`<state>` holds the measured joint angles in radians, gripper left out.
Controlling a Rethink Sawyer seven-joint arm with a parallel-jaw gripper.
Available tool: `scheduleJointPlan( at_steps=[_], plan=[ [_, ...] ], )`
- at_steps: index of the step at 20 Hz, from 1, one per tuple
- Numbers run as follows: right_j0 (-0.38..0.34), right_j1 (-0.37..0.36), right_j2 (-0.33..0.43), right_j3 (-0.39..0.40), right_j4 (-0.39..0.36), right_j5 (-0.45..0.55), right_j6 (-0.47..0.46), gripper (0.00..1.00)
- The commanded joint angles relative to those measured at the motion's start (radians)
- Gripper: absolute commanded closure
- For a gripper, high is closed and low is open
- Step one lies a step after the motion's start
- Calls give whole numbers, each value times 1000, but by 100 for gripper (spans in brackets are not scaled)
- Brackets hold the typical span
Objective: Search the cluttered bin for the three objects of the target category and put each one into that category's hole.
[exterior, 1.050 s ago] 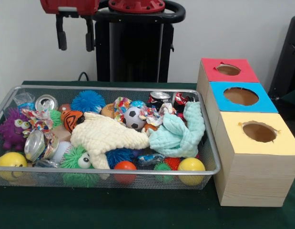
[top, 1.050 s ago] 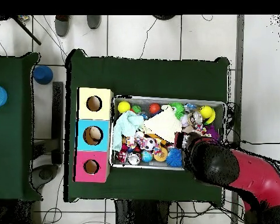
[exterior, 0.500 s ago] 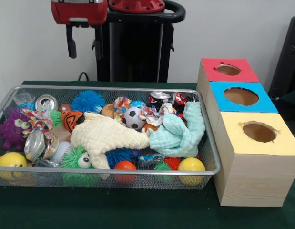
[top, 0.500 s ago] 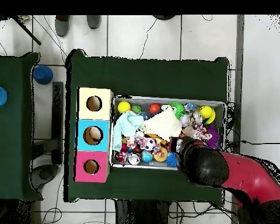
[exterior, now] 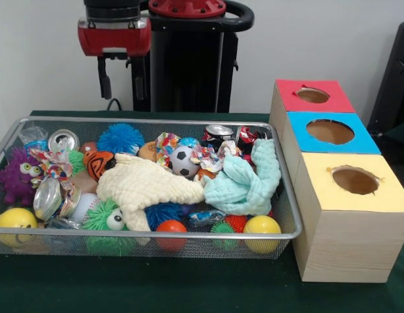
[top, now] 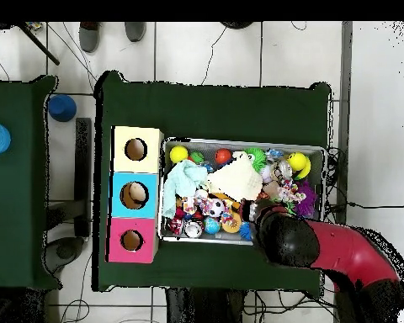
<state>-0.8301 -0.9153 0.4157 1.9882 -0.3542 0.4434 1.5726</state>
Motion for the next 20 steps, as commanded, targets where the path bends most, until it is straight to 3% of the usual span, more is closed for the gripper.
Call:
scheduleJointPlan(
  at_steps=[1,20],
  plan=[
    [-29,113,33,15,-96,-66,-24,0],
    [-57,312,-32,-86,-272,-211,13,0]
  ],
)
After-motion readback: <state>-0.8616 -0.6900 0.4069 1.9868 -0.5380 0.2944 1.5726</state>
